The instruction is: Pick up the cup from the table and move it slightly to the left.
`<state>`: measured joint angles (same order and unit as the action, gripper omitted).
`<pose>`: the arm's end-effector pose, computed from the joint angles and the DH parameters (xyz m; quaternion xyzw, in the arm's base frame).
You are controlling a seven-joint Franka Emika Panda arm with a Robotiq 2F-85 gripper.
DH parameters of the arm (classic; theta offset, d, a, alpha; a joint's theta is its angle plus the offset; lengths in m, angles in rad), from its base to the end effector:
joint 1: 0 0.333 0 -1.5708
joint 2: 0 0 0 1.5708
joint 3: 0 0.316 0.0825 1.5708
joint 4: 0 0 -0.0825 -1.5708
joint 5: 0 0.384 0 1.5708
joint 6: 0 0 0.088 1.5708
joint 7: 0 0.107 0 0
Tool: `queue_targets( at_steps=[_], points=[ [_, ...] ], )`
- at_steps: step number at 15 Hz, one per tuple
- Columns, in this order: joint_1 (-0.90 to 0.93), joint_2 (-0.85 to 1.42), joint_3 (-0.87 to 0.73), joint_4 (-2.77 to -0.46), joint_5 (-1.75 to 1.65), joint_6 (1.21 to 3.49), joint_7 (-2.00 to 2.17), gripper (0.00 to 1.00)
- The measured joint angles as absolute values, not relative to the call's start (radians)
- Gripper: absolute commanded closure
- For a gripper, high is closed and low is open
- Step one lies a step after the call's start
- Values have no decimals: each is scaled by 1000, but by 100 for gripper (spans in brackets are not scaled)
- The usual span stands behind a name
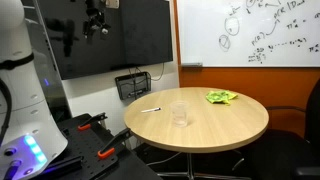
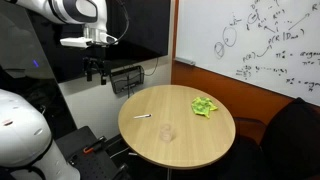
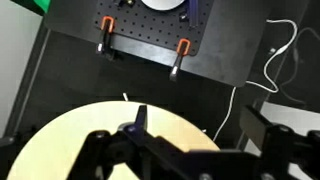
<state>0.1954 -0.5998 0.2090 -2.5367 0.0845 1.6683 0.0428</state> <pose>0.3051 0.1414 0.4486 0.9799 0.1428 -0.1316 0.0449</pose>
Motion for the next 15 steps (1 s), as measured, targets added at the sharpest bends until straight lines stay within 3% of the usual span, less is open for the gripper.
queue_targets(
  at_steps=[8, 15],
  points=[
    [186, -592, 207, -2547, 80, 1753, 55, 0],
    [54, -283, 167, -2651, 14, 2413, 108, 0]
  ],
)
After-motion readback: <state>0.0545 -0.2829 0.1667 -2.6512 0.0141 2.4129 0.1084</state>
